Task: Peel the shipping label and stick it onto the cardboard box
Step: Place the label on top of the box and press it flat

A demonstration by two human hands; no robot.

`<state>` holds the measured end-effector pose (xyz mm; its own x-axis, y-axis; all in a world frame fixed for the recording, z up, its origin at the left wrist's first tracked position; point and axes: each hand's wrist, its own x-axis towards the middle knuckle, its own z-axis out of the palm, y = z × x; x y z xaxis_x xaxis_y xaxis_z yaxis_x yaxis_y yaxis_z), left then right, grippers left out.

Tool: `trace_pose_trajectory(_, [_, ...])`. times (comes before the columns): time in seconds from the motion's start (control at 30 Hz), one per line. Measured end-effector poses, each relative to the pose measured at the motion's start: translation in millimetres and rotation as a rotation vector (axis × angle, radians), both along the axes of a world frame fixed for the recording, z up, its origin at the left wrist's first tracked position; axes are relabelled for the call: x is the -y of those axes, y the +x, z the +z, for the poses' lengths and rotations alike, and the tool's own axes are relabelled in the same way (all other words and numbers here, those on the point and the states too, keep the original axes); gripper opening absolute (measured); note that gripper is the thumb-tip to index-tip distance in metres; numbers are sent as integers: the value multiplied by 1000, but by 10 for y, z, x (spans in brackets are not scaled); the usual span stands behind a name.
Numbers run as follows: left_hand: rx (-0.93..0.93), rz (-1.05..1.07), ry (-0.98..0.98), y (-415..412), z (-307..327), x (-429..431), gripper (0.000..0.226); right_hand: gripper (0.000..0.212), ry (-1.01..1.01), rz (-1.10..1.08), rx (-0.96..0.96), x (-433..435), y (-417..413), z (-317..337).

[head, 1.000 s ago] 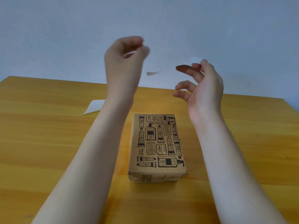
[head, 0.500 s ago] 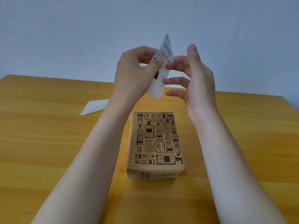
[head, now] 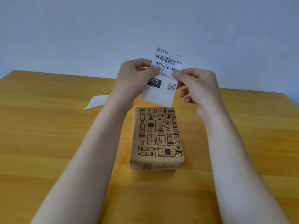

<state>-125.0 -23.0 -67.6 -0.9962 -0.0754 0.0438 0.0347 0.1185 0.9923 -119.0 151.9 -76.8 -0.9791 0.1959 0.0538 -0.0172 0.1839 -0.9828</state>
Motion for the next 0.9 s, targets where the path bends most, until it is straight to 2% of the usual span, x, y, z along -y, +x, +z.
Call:
trace_pose_trajectory(0.17, [83,-1,-88,144,61,164,3,26,-1,47,74,33,79,19])
trace_pose_trajectory(0.33, [150,-15,-180,340,69,252,5,21,46,118,126,29,254,69])
trace_pose_trajectory(0.43, [169,-33,-177,457,65,272,12,28,59,139,155,33,381,63])
trace_pose_trajectory(0.57, [215,-40,-212,572,3,301,22,48,122,149,148,35,515,27])
trace_pose_trajectory(0.73, [273,-43,-314,651,-104,315,56,66,246,190,184,52,627,-31])
trace_pose_trajectory(0.9, [284,-48,-376,705,-177,331,56,69,268,212,204,48,664,-110])
